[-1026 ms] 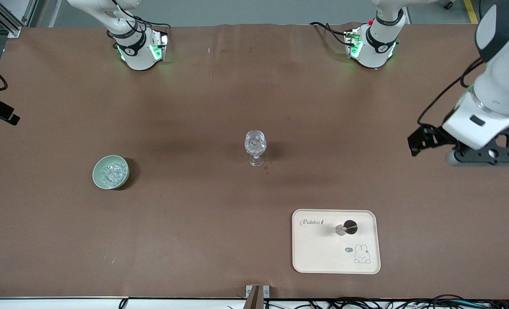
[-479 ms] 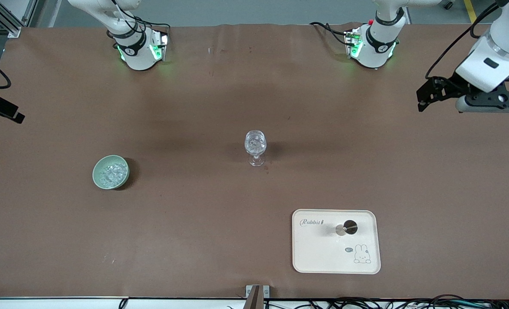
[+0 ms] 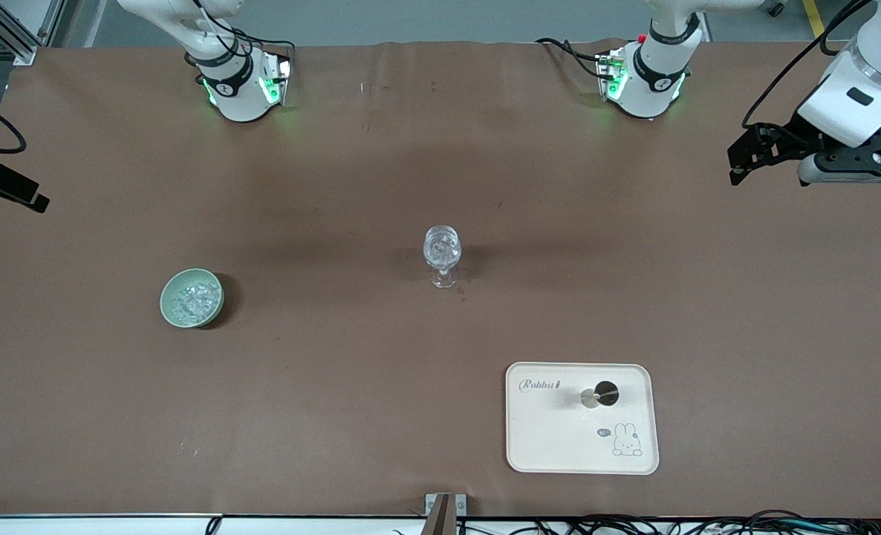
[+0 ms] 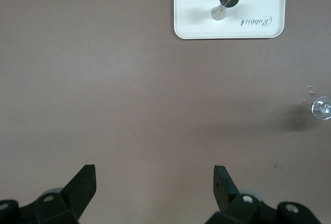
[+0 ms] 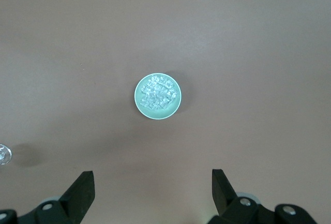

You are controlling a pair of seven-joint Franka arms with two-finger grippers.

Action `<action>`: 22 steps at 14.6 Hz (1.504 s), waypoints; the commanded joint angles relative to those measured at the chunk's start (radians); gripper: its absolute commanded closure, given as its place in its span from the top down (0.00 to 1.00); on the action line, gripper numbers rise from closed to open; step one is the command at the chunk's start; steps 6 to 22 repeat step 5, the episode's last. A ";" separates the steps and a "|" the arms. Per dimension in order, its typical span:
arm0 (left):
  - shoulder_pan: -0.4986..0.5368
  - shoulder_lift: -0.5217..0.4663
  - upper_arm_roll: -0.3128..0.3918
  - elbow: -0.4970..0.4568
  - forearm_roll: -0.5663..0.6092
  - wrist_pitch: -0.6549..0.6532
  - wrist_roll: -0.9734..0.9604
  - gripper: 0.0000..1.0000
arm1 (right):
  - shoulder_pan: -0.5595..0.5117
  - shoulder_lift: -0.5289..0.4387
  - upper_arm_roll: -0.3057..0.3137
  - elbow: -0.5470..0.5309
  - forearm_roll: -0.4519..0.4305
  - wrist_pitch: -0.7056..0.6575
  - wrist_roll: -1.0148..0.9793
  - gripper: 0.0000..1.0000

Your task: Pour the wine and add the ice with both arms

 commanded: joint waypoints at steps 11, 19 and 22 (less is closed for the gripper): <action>0.010 -0.013 0.017 0.002 -0.016 -0.026 -0.003 1.00 | -0.010 -0.033 0.007 -0.035 0.006 0.003 -0.013 1.00; 0.010 -0.013 0.017 0.002 -0.016 -0.026 -0.003 1.00 | -0.010 -0.033 0.007 -0.035 0.006 0.003 -0.013 1.00; 0.010 -0.013 0.017 0.002 -0.016 -0.026 -0.003 1.00 | -0.010 -0.033 0.007 -0.035 0.006 0.003 -0.013 1.00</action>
